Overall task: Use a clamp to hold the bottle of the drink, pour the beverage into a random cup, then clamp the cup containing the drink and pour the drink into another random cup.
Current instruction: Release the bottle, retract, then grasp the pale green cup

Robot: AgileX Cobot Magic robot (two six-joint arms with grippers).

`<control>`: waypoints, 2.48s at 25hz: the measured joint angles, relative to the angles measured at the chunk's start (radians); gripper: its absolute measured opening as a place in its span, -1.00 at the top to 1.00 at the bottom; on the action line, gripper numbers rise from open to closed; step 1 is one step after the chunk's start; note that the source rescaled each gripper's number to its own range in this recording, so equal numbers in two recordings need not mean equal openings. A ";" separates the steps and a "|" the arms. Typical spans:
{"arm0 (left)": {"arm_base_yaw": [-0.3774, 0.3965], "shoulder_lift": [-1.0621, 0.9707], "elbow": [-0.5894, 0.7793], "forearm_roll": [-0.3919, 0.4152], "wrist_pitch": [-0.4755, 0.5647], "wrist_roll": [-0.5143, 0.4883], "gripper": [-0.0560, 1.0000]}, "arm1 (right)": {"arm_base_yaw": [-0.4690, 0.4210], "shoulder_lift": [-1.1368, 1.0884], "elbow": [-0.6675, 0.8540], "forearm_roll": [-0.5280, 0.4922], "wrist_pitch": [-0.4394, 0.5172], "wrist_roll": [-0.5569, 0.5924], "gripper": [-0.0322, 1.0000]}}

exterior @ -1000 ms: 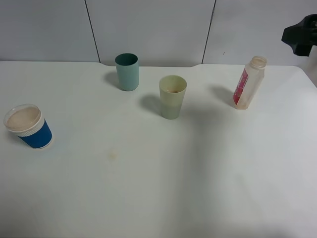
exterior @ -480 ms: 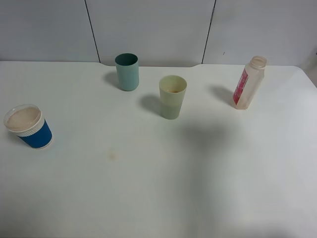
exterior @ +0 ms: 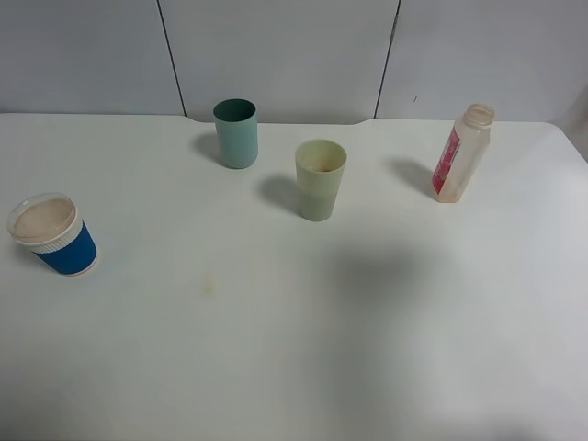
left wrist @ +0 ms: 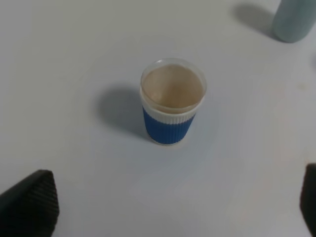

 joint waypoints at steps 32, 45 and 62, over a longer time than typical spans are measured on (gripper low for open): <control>0.000 0.000 0.000 0.000 0.000 0.000 -0.94 | 0.000 -0.575 0.254 0.016 0.346 -0.009 -1.00; 0.000 0.000 0.000 0.000 0.000 0.000 -0.94 | 0.000 -0.575 0.281 0.016 0.293 -0.008 -1.00; 0.000 0.000 0.000 0.000 0.000 0.000 -0.94 | -0.086 -0.575 0.281 0.017 0.293 -0.011 -1.00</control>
